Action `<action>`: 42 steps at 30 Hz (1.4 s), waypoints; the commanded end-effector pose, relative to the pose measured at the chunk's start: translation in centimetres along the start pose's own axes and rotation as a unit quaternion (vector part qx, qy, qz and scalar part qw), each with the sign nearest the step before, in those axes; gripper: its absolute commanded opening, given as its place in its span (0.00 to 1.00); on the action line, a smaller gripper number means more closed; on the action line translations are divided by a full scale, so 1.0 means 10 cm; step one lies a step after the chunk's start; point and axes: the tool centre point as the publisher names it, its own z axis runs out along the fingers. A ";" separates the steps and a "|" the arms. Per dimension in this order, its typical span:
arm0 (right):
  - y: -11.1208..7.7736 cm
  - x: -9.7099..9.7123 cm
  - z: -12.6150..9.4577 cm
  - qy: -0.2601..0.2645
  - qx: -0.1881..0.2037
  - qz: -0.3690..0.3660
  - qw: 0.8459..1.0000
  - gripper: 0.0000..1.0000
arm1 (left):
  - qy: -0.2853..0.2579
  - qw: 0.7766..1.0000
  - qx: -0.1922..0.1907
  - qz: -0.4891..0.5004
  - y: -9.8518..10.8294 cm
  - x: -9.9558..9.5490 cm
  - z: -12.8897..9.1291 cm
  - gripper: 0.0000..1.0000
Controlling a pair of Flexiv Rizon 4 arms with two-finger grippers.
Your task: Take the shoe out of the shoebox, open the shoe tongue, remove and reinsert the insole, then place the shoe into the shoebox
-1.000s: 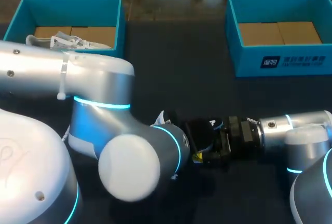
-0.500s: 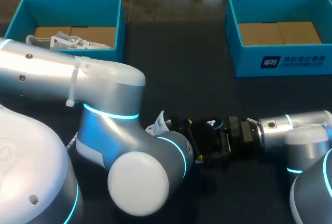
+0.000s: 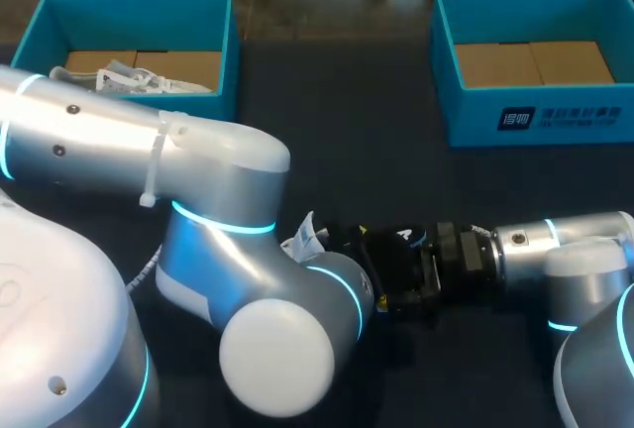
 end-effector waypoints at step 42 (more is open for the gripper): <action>0.01 0.00 0.02 0.000 0.002 0.000 1.000 0.00 | 0.140 0.987 -0.023 -0.078 -0.45 -0.18 -0.12 0.00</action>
